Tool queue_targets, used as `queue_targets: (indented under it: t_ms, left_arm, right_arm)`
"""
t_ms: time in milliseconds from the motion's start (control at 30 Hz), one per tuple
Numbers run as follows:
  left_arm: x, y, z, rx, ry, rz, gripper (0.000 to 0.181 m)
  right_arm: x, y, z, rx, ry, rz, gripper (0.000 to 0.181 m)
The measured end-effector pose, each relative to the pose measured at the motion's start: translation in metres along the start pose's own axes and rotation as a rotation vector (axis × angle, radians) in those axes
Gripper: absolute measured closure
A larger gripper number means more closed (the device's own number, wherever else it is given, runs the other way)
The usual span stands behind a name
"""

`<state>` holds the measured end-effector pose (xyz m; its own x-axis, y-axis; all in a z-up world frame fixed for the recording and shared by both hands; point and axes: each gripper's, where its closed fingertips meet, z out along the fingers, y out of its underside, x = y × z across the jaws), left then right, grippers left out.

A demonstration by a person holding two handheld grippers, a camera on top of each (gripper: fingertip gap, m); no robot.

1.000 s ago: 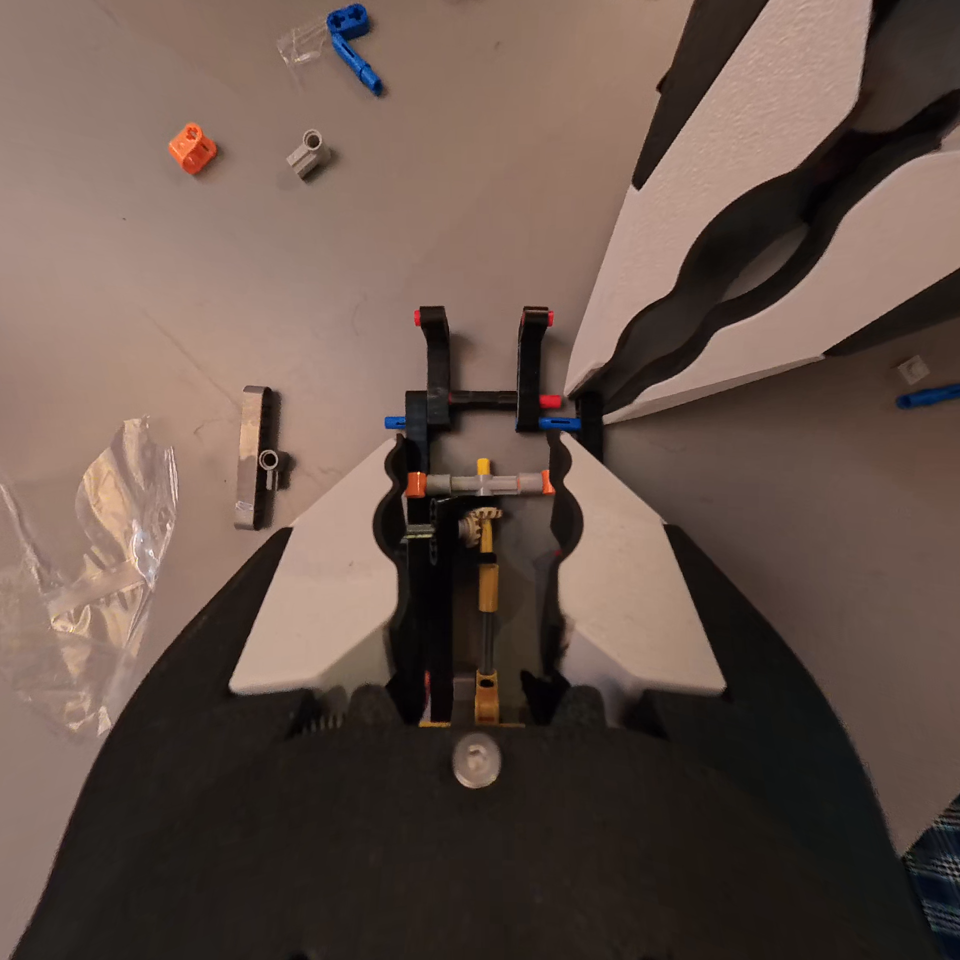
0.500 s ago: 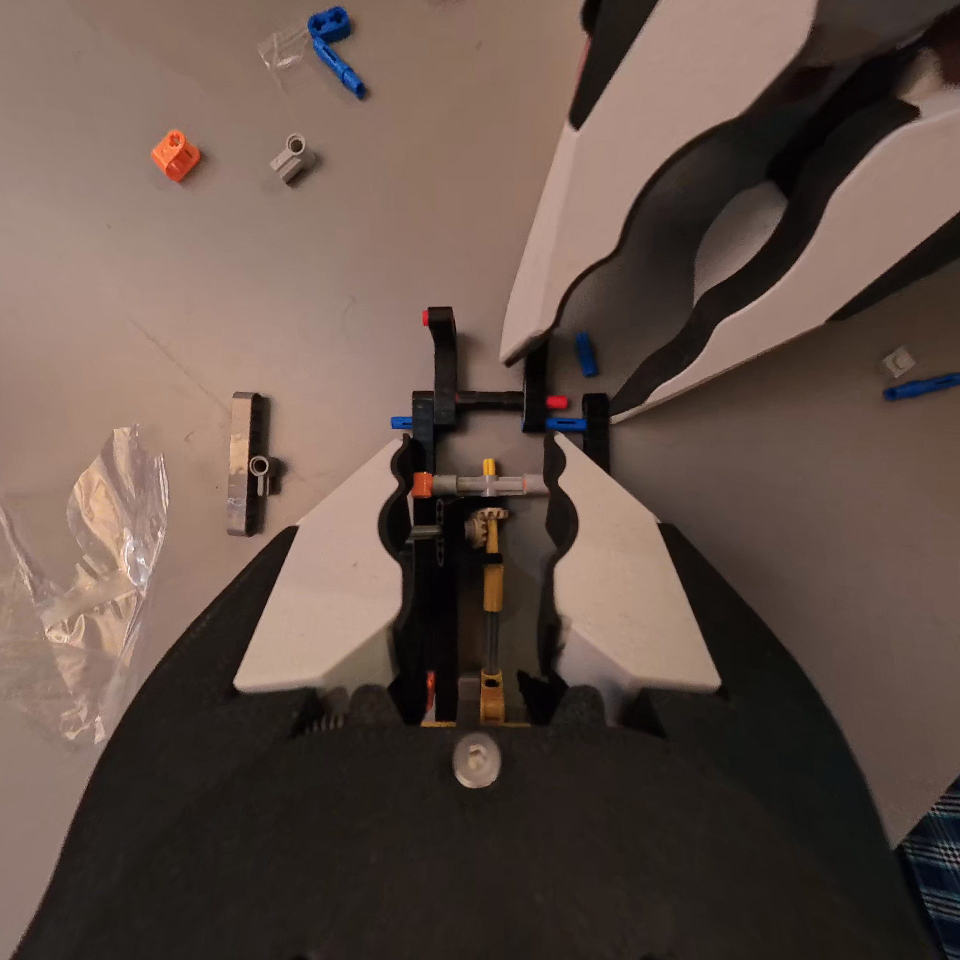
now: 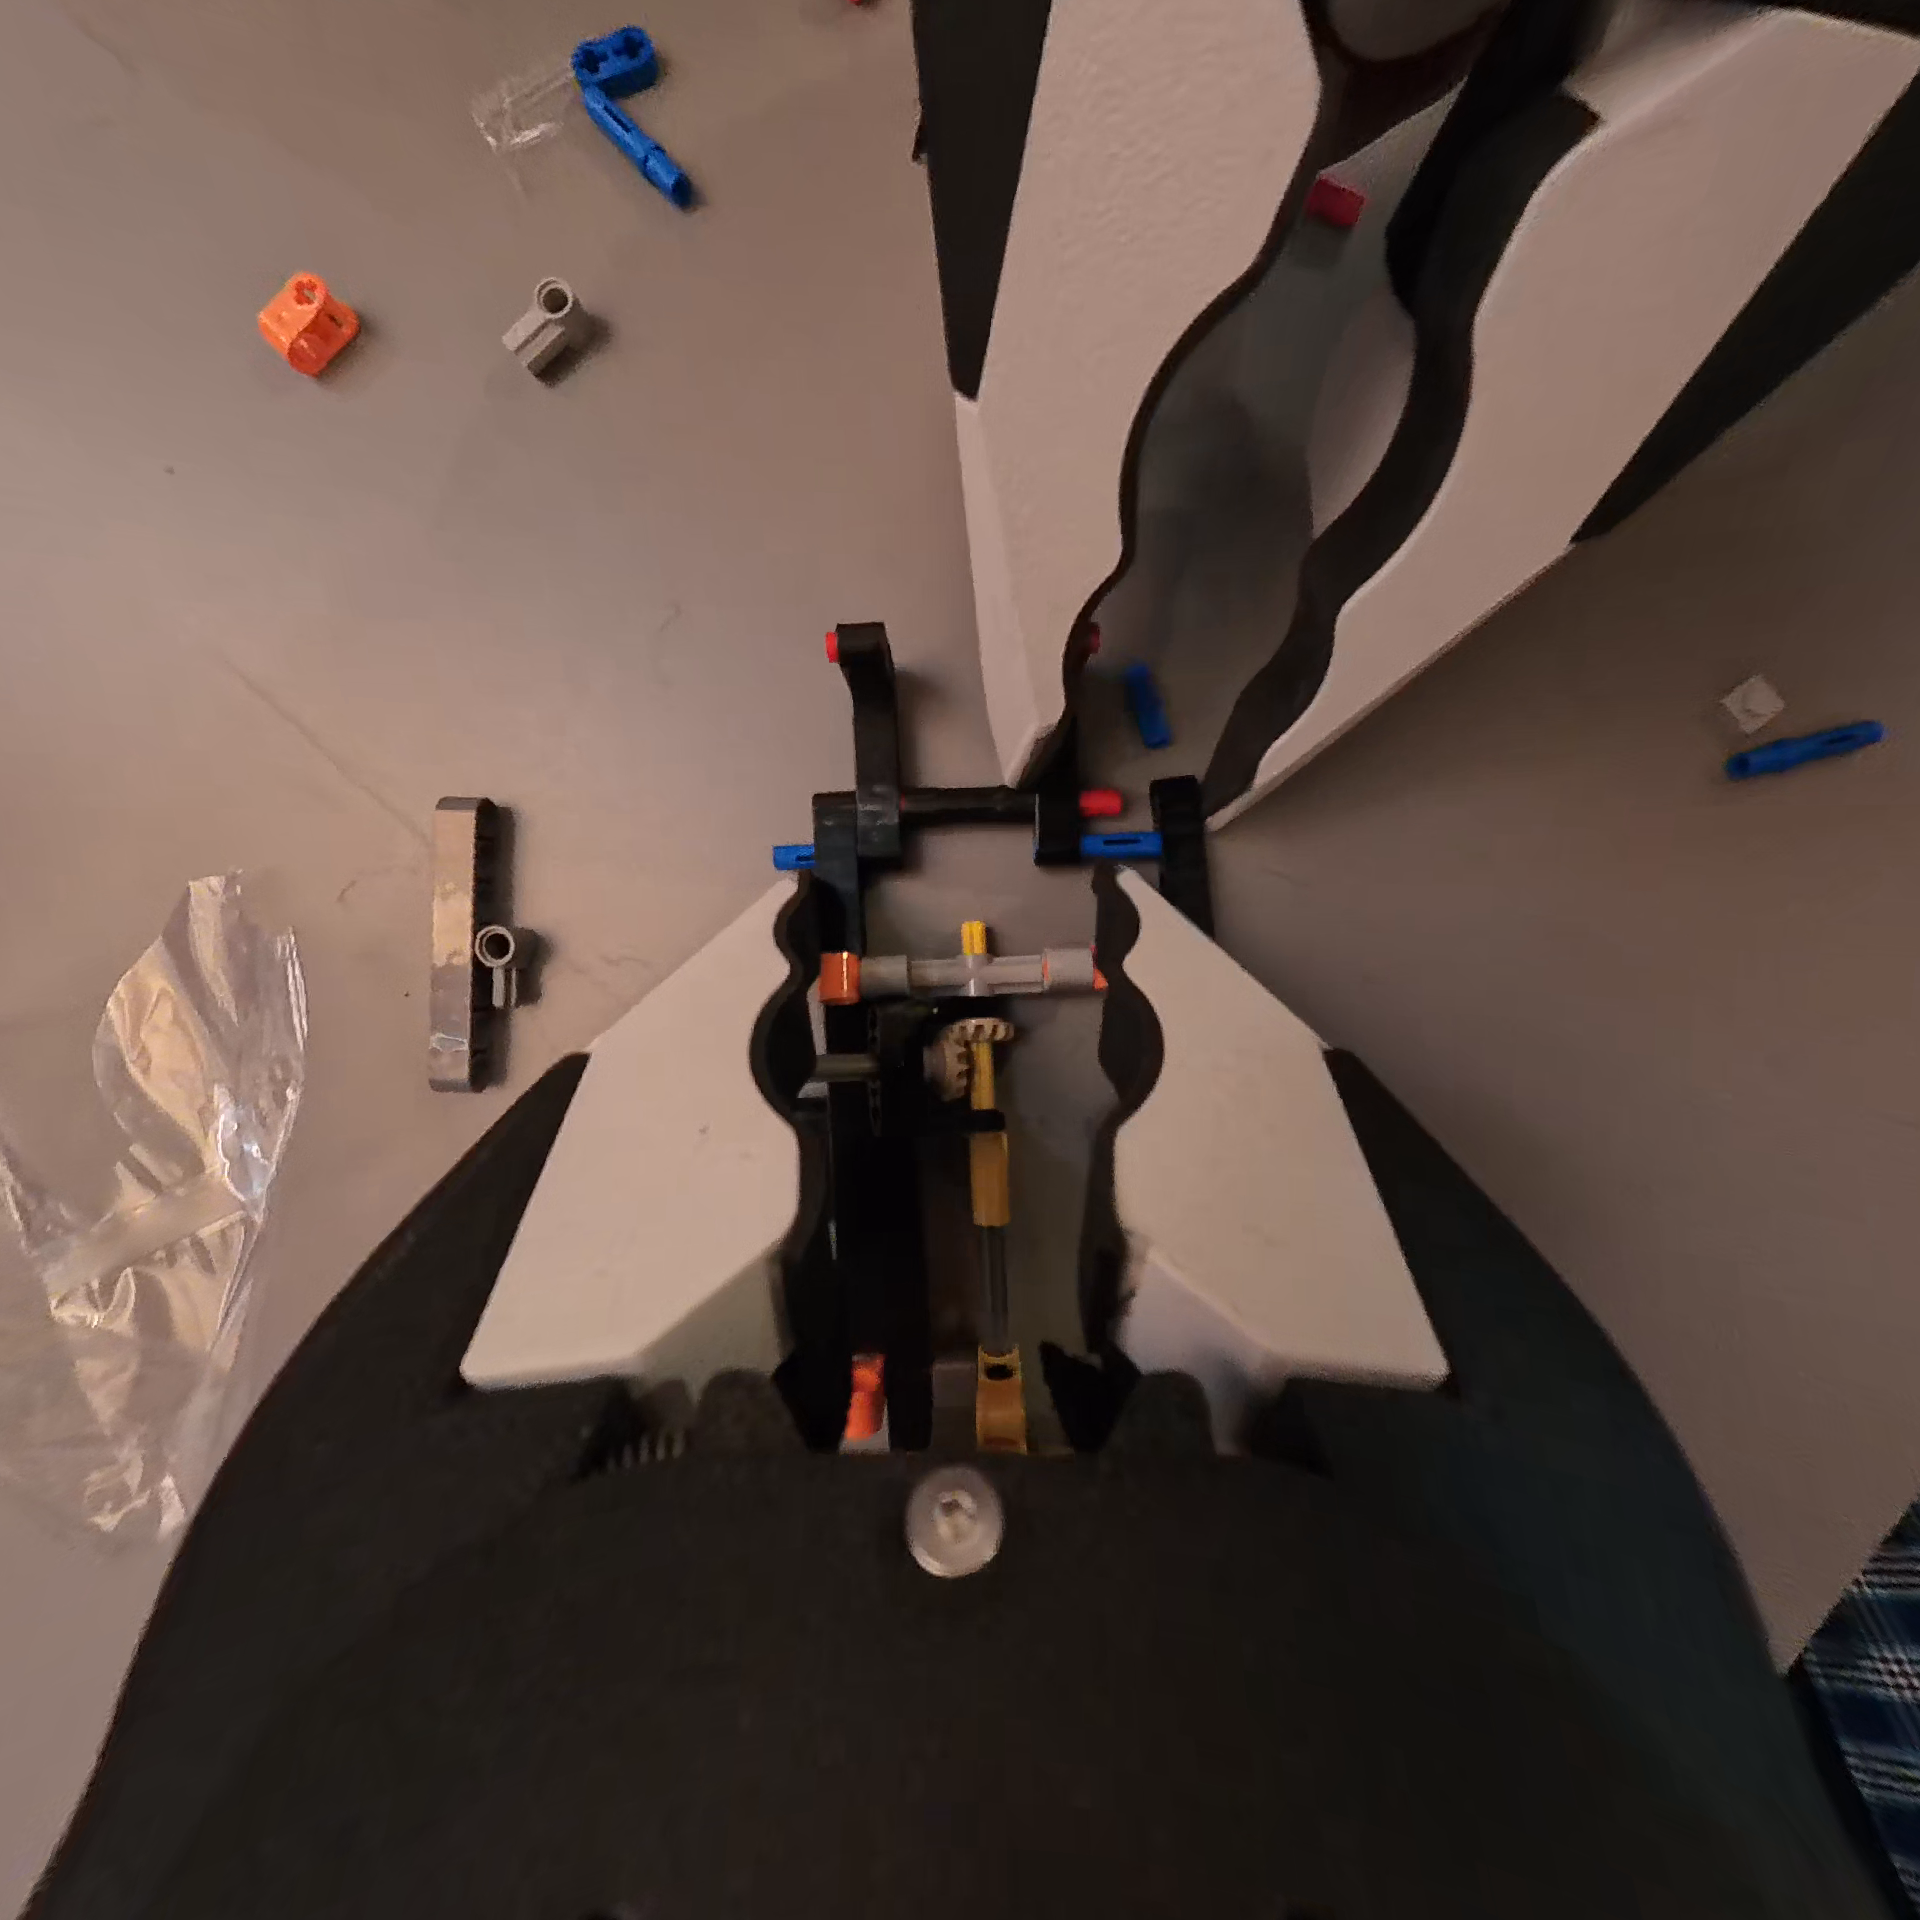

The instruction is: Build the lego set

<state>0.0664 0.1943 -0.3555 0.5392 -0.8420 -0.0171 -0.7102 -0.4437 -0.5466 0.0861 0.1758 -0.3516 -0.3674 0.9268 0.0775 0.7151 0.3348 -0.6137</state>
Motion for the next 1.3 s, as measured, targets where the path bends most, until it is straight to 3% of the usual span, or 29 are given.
queue_targets:
  t_ms: [233, 300, 433, 667, 1300]
  left_arm:
    - [0.0, -0.013, -0.017, 0.082, -0.03, 0.038, 0.114]
    - [0.012, -0.016, -0.024, 0.087, -0.021, 0.1, 0.121]
    - [0.031, -0.003, -0.011, -0.034, -0.03, 0.202, 0.123]
    - [0.031, -0.004, 0.0, -0.032, 0.0, 0.174, 0.149]
    - [0.031, -0.002, 0.0, 0.047, 0.026, 0.125, 0.151]
  right_arm:
    - [0.0, 0.0, 0.0, 0.003, -0.005, 0.01, 0.152]
    - [0.0, 0.0, 0.0, 0.001, -0.006, 0.008, 0.152]
    - [0.001, 0.0, 0.0, 0.002, -0.011, 0.001, 0.152]
    - [0.0, -0.001, 0.001, 0.008, -0.018, -0.008, 0.152]
    - [-0.001, -0.002, 0.002, 0.014, -0.017, -0.001, 0.152]
